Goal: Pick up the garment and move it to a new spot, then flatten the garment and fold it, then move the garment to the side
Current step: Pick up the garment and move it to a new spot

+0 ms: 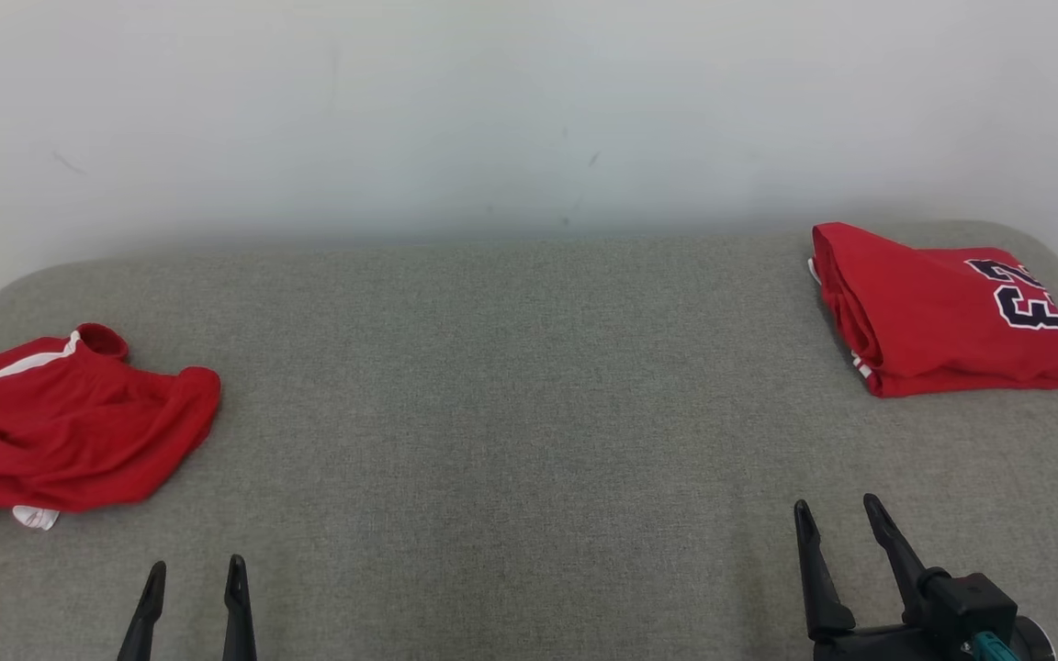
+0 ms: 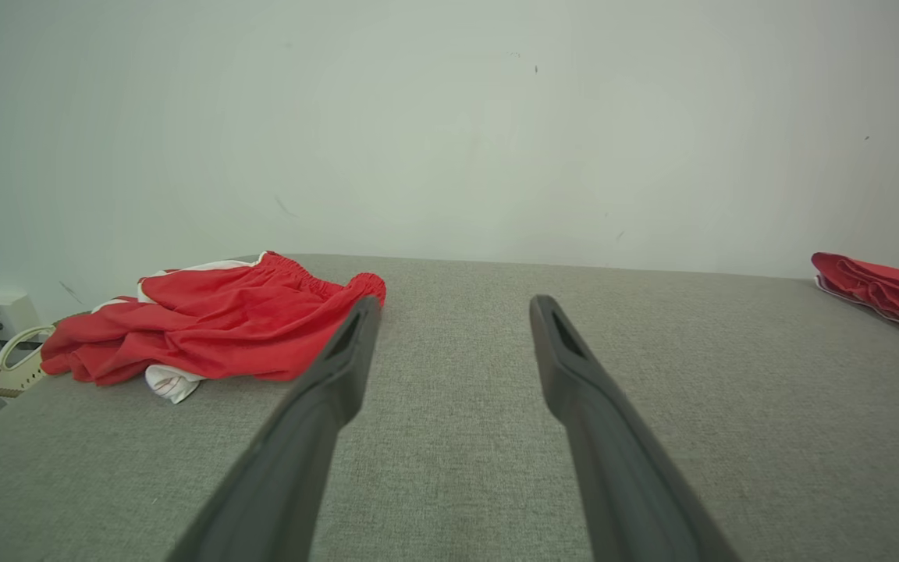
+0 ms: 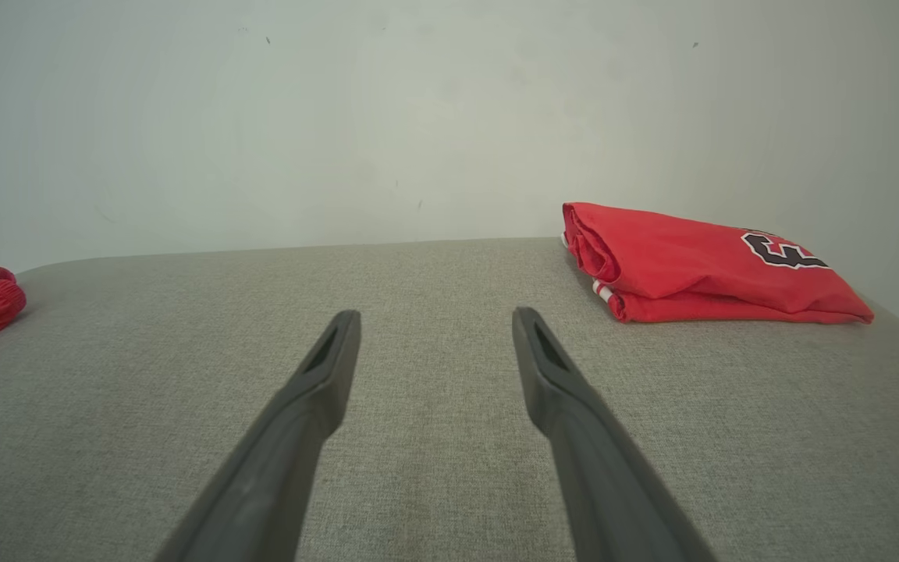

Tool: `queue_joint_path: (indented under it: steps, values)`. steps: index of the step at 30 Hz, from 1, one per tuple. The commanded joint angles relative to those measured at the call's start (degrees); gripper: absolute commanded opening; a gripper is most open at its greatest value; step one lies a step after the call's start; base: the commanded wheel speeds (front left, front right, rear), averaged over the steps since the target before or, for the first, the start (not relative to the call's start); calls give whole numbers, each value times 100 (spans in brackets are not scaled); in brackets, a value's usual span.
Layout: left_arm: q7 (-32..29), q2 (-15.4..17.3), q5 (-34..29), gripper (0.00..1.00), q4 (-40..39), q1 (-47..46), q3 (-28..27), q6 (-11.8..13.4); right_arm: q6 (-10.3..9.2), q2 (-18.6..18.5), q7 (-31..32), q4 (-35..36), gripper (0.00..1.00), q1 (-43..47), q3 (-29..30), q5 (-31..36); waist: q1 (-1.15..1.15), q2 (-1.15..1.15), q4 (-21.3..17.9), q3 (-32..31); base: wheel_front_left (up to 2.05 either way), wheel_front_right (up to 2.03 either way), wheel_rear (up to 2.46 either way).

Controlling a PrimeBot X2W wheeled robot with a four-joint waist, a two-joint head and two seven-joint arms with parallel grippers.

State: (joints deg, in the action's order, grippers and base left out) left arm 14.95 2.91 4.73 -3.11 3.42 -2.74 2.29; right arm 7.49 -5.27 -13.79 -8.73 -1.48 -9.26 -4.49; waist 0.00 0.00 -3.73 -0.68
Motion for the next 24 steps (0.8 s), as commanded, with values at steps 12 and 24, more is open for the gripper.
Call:
queue_joint_path:
  steps: [12,24]
  values:
    - [30,-1,-21,100,56,19,-68,14,1,29,-9,-78,100,152,26,-47,0,0,819,0,0,0,0]
    - [31,37,35,100,42,155,-396,63,1,-3,10,-171,100,87,-107,-103,0,0,1988,19,0,0,0]
